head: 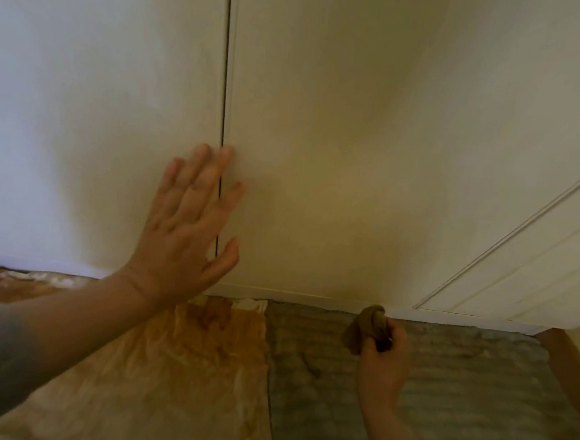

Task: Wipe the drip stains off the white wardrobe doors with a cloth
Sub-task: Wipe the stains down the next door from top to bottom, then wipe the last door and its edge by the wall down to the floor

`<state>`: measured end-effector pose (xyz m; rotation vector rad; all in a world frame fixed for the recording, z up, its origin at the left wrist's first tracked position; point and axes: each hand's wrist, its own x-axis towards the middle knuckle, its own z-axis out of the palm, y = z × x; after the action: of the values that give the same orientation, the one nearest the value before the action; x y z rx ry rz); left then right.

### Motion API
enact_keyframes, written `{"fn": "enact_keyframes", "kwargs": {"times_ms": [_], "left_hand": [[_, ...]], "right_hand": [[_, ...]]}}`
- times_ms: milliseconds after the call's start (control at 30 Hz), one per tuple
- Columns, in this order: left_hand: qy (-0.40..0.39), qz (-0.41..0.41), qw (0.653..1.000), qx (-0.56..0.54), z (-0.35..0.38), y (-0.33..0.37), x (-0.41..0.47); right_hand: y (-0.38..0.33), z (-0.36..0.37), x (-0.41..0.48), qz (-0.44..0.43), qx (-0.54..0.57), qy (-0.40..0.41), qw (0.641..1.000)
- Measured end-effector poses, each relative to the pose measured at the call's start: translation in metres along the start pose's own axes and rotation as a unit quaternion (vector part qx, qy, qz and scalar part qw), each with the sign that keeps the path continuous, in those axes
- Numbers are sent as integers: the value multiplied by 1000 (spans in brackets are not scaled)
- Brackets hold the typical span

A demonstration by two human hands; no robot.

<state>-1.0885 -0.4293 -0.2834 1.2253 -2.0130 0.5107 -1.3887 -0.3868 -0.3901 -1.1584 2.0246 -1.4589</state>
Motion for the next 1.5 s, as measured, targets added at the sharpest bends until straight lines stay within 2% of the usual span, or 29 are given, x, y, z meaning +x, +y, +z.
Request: {"fn": "enact_keyframes", "kwargs": {"times_ms": [67, 100, 300, 433, 500, 700, 833, 1000, 1033, 1267, 1400, 1500], "left_hand": [[-68, 57, 995, -45, -13, 12, -17], [-110, 58, 990, -64, -18, 17, -28], [-318, -38, 937, -136, -30, 27, -45], [-469, -88, 864, -160, -25, 28, -33], [-500, -100, 846, -158, -22, 31, -28], [-550, -130, 808, -165, 7, 35, -39], [-566, -174, 786, -175, 21, 33, -49], [-561, -253, 757, -217, -5, 47, -32], [-564, -280, 740, -237, -20, 54, -17], [-548, -342, 706, -290, -111, 91, 75], [-511, -382, 697, -329, -181, 115, 145], [-500, -385, 702, -330, -236, 129, 198]], "right_hand": [[-9, -4, -11, -16, 6, -29, 999], [-11, -5, -17, -21, 10, -40, 999], [-24, -15, -36, -45, 34, -114, 992], [-29, -23, -32, -13, -13, -210, 978], [-33, -21, -31, 4, -39, -257, 966], [-34, 2, -25, 10, -44, -279, 959], [-20, 15, -26, 56, -60, -296, 952], [-54, 1, -23, 126, -98, -329, 931], [-73, -15, -22, 150, -108, -327, 927], [-214, -108, -23, 171, -93, -309, 931], [-303, -168, -19, 210, -45, -273, 938], [-371, -214, -17, 240, -9, -247, 939]]}}
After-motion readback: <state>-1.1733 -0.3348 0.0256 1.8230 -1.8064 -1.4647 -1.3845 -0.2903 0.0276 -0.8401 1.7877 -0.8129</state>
